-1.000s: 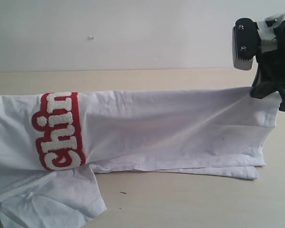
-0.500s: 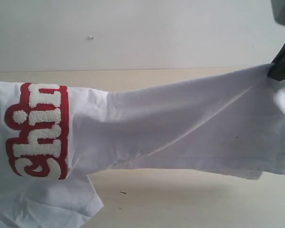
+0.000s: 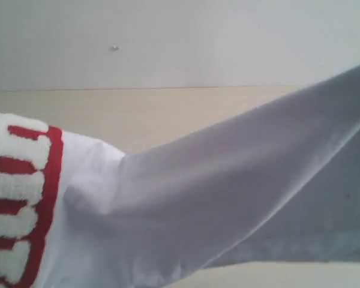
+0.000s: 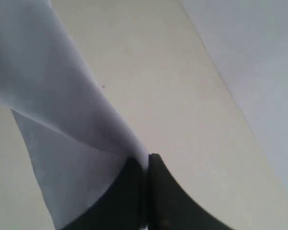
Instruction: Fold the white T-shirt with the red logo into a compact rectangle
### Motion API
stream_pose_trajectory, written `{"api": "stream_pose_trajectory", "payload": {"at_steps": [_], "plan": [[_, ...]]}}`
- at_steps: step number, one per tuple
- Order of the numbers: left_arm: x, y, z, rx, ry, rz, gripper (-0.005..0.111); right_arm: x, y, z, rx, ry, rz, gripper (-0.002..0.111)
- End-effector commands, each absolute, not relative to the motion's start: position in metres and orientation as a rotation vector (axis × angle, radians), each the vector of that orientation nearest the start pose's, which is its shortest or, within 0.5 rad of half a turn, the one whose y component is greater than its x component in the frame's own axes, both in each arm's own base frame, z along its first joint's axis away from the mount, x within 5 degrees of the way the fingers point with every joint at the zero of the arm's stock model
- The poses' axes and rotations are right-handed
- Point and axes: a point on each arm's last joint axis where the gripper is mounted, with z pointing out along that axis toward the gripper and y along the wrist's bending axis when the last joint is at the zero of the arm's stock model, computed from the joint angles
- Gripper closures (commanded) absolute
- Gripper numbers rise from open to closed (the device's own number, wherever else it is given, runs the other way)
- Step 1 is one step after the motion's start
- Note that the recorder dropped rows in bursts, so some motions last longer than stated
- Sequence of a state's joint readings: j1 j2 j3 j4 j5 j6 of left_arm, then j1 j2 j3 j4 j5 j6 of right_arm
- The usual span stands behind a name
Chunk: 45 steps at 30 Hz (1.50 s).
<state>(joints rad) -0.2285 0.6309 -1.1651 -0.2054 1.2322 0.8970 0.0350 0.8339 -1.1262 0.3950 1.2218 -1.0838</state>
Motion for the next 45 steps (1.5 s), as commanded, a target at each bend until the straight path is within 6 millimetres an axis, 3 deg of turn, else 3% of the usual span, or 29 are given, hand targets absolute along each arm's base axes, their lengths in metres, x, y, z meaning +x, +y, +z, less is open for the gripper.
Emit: {"api": "stream_pose_trajectory", "payload": {"at_steps": [1, 5, 9, 15, 21, 26, 30, 34, 38, 42, 43, 45], "plan": [[0.04, -0.016, 0.435, 1.101, 1.815, 0.22, 0.107, 0.116, 0.024, 0.374, -1.315, 2.093, -0.163, 0.108], [0.037, -0.008, 0.436, 1.095, 1.801, 0.288, 0.107, 0.119, 0.026, 0.349, -1.437, 2.145, -0.175, 0.108], [0.043, -0.009, 0.424, 1.126, 1.833, 0.289, 0.107, 0.121, 0.025, 0.345, -1.463, 2.161, -0.197, 0.108], [0.064, -0.018, 0.365, 1.289, 1.999, 0.297, 0.107, 0.13, 0.024, 0.34, -1.488, 2.194, -0.199, 0.108], [0.093, -0.025, 0.311, 1.608, 2.137, 0.392, 0.107, 0.161, 0.022, 0.318, -1.646, 2.291, -0.215, 0.108], [0.142, -0.036, 0.292, 1.682, 2.11, 0.548, 0.107, 0.184, 0.011, 0.3, -1.788, 2.385, -0.359, 0.108], [0.186, -0.04, 0.272, 1.639, 2.117, 0.585, 0.107, 0.208, 0.009, 0.292, -1.792, 2.299, -0.496, 0.108], [0.227, -0.024, 0.25, 1.516, 2.137, 0.605, 0.107, 0.237, 0.01, 0.272, -1.792, 2.28, -0.557, 0.108], [0.255, 0.0, 0.231, 1.408, 2.15, 0.629, 0.107, 0.269, 0.016, 0.247, -1.691, 2.266, -0.56, 0.108], [0.277, 0.017, 0.208, 1.414, 2.119, 0.647, 0.107, 0.294, 0.021, 0.218, -1.669, 2.274, -0.521, 0.108], [0.286, 0.02, 0.192, 1.447, 2.101, 0.641, 0.107, 0.305, 0.022, 0.203, -1.687, 2.318, -0.492, 0.108], [0.295, 0.021, 0.178, 1.48, 2.068, 0.634, 0.107, 0.318, 0.023, 0.193, -1.643, 2.375, -0.486, 0.108]]}}
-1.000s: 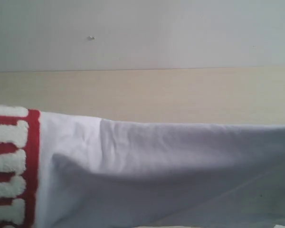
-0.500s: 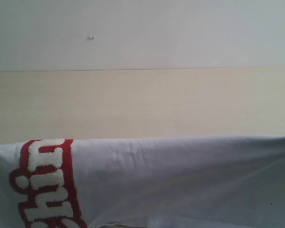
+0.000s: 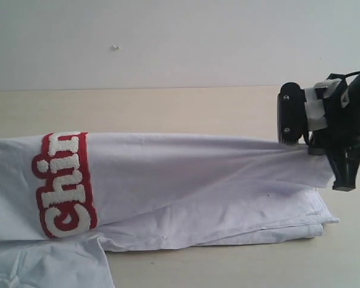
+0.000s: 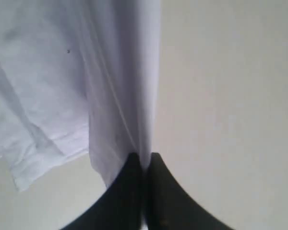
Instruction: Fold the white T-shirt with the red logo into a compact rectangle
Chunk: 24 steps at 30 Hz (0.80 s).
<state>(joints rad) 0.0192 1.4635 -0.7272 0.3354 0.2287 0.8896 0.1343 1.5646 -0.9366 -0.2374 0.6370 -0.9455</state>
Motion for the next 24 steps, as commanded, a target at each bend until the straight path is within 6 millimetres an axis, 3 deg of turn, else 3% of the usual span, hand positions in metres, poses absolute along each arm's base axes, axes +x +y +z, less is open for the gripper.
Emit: {"api": "stream_pose_trajectory", "payload": {"at_steps": [1, 7, 11, 18, 22, 24], "plan": [[0.3, 0.02, 0.171, 1.481, 2.045, 0.626, 0.107, 0.324, 0.023, 0.19, -1.611, 2.396, -0.488, 0.108], [0.326, 0.017, 0.14, 1.448, 2.03, 0.571, 0.107, 0.354, 0.022, 0.187, -1.48, 2.422, -0.565, 0.108], [0.344, 0.022, 0.134, 1.263, 2.071, 0.54, 0.107, 0.371, 0.021, 0.186, -1.351, 2.424, -0.623, 0.108], [0.353, 0.024, 0.122, 1.149, 2.067, 0.511, 0.107, 0.38, 0.02, 0.167, -1.388, 2.43, -0.655, 0.105], [0.355, 0.023, 0.119, 1.142, 2.055, 0.51, 0.105, 0.384, 0.021, 0.153, -1.407, 2.444, -0.637, 0.082], [0.355, 0.024, 0.119, 1.09, 2.069, 0.493, 0.097, 0.385, 0.022, 0.152, -1.378, 2.445, -0.626, 0.05]]}}
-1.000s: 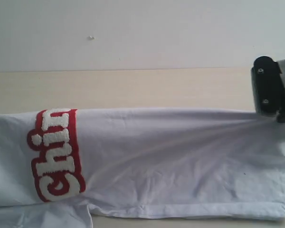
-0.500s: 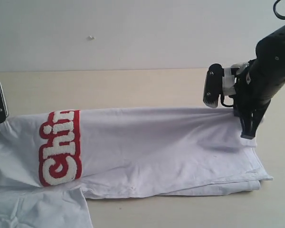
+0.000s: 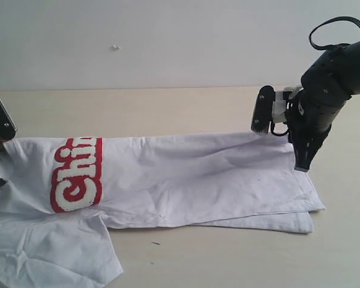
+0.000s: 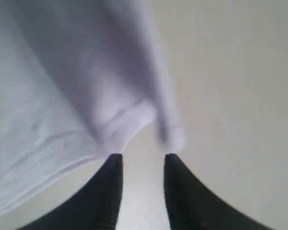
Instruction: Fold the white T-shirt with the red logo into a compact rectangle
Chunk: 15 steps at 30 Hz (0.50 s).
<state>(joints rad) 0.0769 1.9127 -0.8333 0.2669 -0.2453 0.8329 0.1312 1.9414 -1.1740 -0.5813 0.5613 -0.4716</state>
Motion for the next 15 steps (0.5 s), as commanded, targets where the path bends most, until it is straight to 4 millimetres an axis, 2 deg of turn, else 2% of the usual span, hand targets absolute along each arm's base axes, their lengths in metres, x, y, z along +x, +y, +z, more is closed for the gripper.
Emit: {"api": "stream_pose_trajectory", "payload": {"at_steps": [1, 3, 4, 6, 8, 11, 13, 15], "plan": [[0.356, 0.024, 0.12, 1.053, 2.081, 0.487, 0.091, 0.385, 0.022, 0.152, -1.377, 2.443, -0.626, 0.035], [0.358, 0.024, 0.123, 0.962, 2.077, 0.462, 0.079, 0.386, 0.022, 0.152, -1.382, 2.438, -0.63, 0.012], [0.359, 0.024, 0.124, 0.942, 2.068, 0.458, 0.074, 0.385, 0.022, 0.152, -1.387, 2.437, -0.636, 0.008], [0.359, 0.024, 0.124, 0.938, 2.069, 0.456, 0.064, 0.387, 0.023, 0.153, -1.321, 2.445, -0.619, 0.008], [0.36, 0.024, 0.125, 0.914, 2.056, 0.457, 0.056, 0.388, 0.024, 0.153, -1.182, 2.481, -0.579, 0.008], [0.368, 0.028, 0.131, 0.689, 2.076, 0.423, 0.037, 0.389, 0.029, 0.152, -1.032, 2.508, -0.489, 0.008], [0.375, 0.03, 0.138, 0.607, 2.059, 0.426, 0.032, 0.388, 0.03, 0.153, -0.994, 2.522, -0.458, 0.008], [0.38, 0.034, 0.144, 0.499, 2.029, 0.431, 0.034, 0.388, 0.031, 0.153, -0.978, 2.529, -0.444, 0.008]]}}
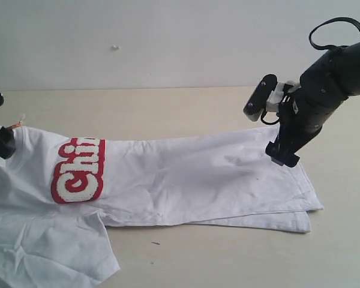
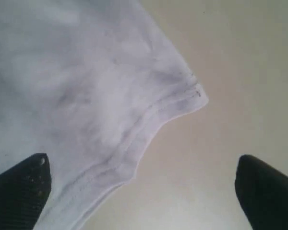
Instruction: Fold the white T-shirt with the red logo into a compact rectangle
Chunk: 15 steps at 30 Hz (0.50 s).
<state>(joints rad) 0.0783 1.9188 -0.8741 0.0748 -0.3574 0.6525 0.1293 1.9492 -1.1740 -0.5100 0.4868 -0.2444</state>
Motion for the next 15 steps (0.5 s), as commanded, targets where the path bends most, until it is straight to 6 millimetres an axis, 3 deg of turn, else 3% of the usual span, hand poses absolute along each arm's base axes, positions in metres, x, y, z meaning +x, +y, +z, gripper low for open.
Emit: {"api": "stream_pose_trajectory", "payload": {"at_steps": [1, 2, 6, 7, 8, 13, 14, 15], "plan": [[0.381, 0.035, 0.146, 0.468, 2.022, 0.431, 0.035, 0.388, 0.031, 0.153, -0.973, 2.53, -0.439, 0.008], [0.382, 0.036, 0.147, 0.396, 2.021, 0.413, 0.038, 0.388, 0.032, 0.153, -0.947, 2.533, -0.414, 0.008], [0.382, 0.036, 0.134, 0.392, 2.062, 0.396, 0.059, 0.389, 0.04, 0.153, -0.869, 2.525, -0.288, 0.008], [0.382, 0.036, 0.13, 0.394, 2.072, 0.394, 0.064, 0.389, 0.044, 0.153, -0.875, 2.522, -0.225, 0.013], [0.382, 0.036, 0.128, 0.396, 2.08, 0.392, 0.065, 0.388, 0.048, 0.151, -0.898, 2.518, -0.172, 0.021], [0.382, 0.036, 0.125, 0.4, 2.09, 0.39, 0.065, 0.389, 0.062, 0.143, -0.831, 2.503, 0.06, 0.097], [0.382, 0.036, 0.125, 0.4, 2.09, 0.39, 0.065, 0.389, 0.063, 0.141, -0.811, 2.508, 0.077, 0.108], [0.382, 0.036, 0.125, 0.4, 2.09, 0.39, 0.065, 0.39, 0.064, 0.141, -0.784, 2.508, 0.089, 0.107]]}}
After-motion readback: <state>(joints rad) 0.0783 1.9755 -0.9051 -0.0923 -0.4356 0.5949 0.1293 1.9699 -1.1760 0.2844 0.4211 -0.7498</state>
